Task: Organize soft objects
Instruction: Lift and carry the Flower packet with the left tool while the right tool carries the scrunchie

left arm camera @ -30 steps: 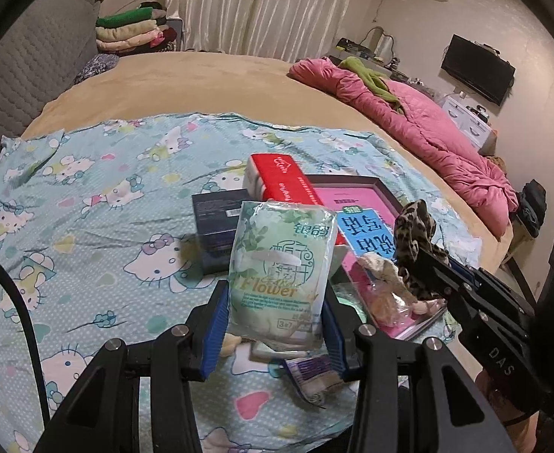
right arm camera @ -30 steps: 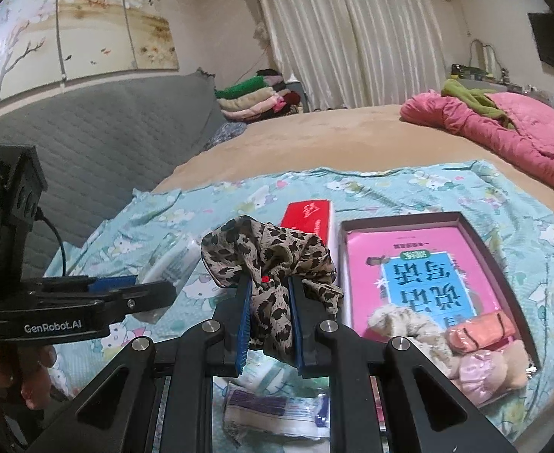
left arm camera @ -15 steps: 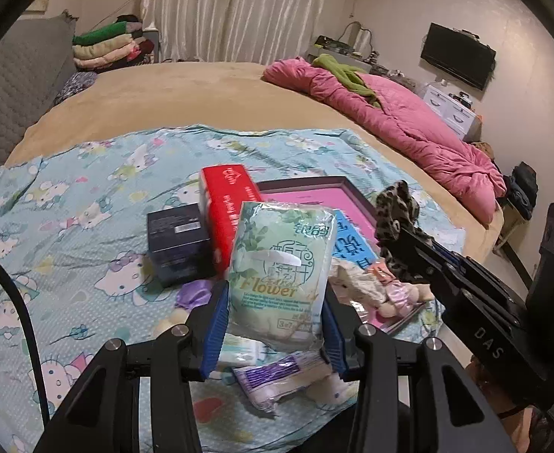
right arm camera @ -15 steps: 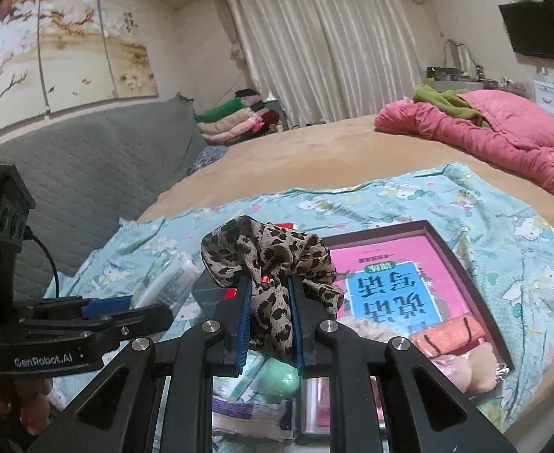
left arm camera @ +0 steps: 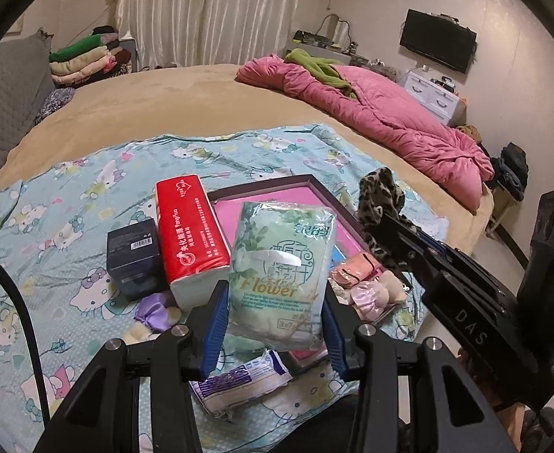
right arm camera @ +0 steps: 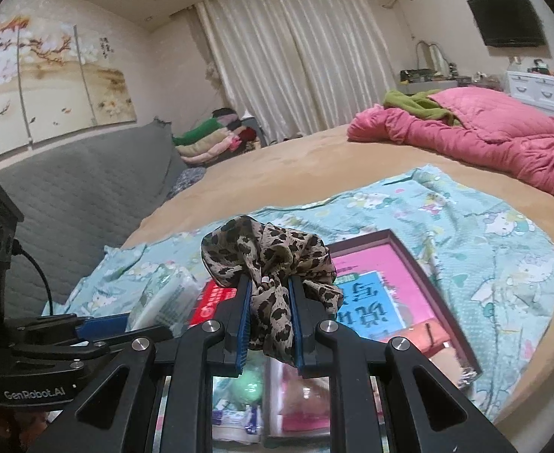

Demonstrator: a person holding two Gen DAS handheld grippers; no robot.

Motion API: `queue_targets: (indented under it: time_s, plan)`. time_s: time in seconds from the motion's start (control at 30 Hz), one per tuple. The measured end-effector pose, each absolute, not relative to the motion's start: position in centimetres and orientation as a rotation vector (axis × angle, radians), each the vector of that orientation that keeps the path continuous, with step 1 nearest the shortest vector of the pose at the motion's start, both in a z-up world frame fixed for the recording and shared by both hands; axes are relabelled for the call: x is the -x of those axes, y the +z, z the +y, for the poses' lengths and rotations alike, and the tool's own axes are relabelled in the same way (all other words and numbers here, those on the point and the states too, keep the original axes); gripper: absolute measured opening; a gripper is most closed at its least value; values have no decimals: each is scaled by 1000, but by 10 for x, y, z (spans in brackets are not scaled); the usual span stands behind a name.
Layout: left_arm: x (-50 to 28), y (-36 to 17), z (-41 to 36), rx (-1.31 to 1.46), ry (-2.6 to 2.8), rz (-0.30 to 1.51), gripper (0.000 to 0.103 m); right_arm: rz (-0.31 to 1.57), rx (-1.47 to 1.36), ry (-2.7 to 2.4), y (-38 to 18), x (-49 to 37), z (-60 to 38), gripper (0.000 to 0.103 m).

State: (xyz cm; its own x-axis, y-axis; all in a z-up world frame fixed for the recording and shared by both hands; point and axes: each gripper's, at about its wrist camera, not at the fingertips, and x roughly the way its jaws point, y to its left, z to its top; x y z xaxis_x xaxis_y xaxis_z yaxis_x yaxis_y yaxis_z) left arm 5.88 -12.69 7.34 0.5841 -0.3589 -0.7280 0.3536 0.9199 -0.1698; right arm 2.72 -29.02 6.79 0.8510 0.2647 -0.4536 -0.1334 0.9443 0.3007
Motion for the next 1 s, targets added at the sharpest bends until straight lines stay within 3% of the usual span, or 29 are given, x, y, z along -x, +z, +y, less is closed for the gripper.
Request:
queue_targets:
  time_s: [1.0]
  plan:
    - [-81,33,-187,-26,-492,945,45,544,-312,54,46,-27,-363,18]
